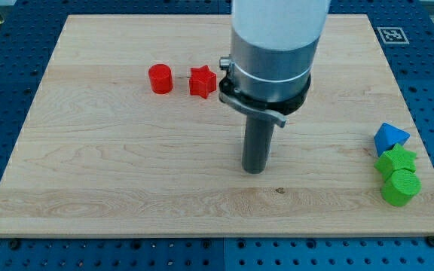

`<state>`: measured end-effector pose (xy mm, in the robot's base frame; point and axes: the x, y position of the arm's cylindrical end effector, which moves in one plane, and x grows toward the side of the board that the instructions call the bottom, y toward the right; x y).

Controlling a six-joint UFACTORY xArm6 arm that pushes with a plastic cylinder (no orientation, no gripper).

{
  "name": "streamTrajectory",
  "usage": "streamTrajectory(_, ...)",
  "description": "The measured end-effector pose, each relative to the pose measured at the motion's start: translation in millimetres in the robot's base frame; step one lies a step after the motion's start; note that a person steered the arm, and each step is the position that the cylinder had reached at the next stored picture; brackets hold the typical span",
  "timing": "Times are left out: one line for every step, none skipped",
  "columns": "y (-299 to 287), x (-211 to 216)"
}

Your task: Move blue cube to below the yellow hexagon

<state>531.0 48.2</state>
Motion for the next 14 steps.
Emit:
streamTrajectory(0, -20)
streamTrajectory(1, -39)
streamTrajectory(1, -46)
streamTrajectory(-33, -71)
streamTrajectory(-40, -72)
streamTrajectory(-23, -62)
streamTrajectory(-22, -80)
streamTrajectory(-11, -84)
streamTrajectory(29, -84)
streamTrajectory(47, -83)
streamTrajectory(27, -64)
streamTrajectory(58, -18)
streamTrajectory(118, -16)
streamTrajectory(115, -28)
